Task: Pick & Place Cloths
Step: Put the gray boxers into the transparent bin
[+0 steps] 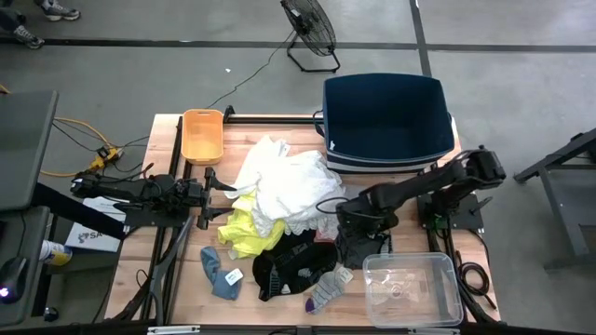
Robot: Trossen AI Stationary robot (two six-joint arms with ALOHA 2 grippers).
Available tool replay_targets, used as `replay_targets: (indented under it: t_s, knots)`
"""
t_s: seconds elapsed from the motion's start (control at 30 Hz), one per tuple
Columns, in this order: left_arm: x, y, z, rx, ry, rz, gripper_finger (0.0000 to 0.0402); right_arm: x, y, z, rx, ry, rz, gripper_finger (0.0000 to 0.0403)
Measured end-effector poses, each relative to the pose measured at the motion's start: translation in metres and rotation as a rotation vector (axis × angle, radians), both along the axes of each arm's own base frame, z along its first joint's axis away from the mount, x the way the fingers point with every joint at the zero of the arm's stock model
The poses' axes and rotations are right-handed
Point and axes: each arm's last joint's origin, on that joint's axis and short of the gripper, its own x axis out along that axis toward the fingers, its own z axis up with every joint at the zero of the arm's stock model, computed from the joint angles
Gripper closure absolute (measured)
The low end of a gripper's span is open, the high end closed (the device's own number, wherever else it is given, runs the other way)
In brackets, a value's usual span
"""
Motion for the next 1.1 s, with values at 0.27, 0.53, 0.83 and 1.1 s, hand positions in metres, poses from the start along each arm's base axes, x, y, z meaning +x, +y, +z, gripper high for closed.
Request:
replay_targets:
  t_s: [0.27,0.53,0.83,1.1]
  knots:
    - [0.000,0.000,0.000,0.000,0.000,0.000,0.0121,0.006,0.002,-0.028,-0.025,0.095,0.059,0.0076]
    - [0.000,0.000,0.000,0.000,0.000,0.000,0.0121,0.008,0.002,-0.043,-0.047,0.145,0.090,0.0095]
    - [0.000,0.000,0.000,0.000,0.000,0.000,0.0121,0.009,0.002,-0.045,-0.060,0.132,0.108,0.0197]
    - [0.000,0.000,0.000,0.000,0.000,0.000,0.0121,0.011,0.002,-0.045,-0.046,0.116,0.112,0.0316]
